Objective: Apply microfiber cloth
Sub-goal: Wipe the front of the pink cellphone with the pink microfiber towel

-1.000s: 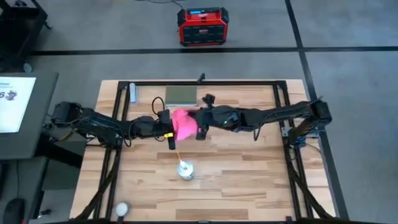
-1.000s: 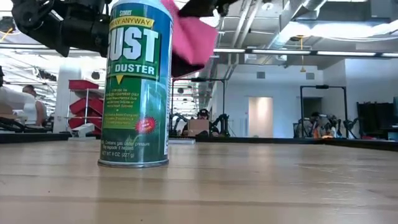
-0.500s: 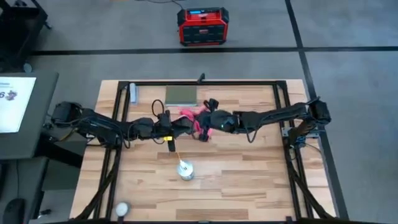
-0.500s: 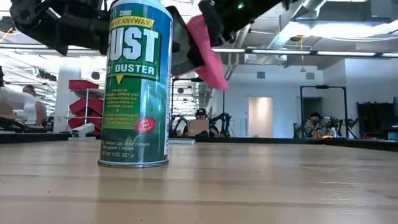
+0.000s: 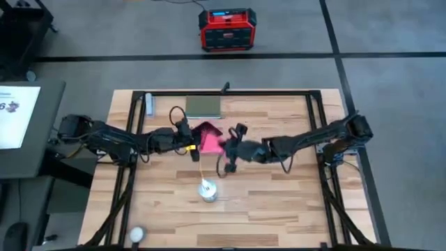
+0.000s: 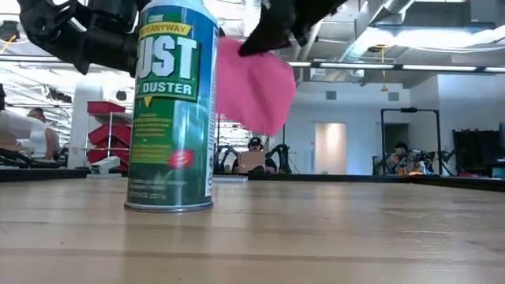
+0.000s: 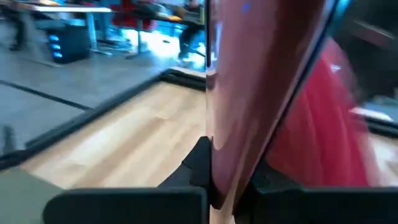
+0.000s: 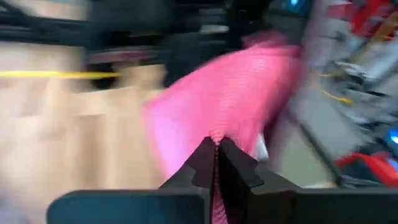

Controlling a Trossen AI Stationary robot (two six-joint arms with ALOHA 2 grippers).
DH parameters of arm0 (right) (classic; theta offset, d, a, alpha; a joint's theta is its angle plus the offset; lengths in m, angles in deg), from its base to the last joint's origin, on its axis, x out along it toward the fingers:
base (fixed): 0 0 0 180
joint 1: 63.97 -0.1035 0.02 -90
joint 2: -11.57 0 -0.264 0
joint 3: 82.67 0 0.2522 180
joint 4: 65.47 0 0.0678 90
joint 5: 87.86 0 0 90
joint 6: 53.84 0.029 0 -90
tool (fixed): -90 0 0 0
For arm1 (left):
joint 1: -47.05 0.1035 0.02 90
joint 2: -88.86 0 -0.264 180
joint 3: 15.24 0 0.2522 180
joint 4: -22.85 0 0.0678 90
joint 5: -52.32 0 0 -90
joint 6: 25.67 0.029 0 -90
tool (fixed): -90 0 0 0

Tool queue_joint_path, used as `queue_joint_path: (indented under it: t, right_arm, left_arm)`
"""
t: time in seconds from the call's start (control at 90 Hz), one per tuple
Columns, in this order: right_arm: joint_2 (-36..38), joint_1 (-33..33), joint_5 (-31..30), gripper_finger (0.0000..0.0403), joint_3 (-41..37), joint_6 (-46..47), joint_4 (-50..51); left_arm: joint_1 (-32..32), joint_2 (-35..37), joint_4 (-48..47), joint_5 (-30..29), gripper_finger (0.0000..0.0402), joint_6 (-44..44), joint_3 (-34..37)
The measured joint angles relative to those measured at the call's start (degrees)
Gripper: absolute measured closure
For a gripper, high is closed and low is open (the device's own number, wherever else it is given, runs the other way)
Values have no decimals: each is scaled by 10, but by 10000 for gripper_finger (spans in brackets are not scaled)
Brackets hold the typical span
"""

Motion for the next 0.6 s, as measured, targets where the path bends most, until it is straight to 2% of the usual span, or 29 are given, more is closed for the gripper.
queue_joint_path:
  t: [0.178, 0.4, 0.6]
  right_arm:
    - [0, -4, -22, 403, 0, 0, -5]
    - [0, 25, -26, 403, 0, -37, -38]
    - [0, 54, 24, 403, 10, -83, -90]
  left_arm:
    - [10, 0, 12, 16, 400, -6, 0]
    - [-13, 0, 28, 30, 400, -15, 0]
    - [-25, 0, 36, 29, 400, -17, 0]
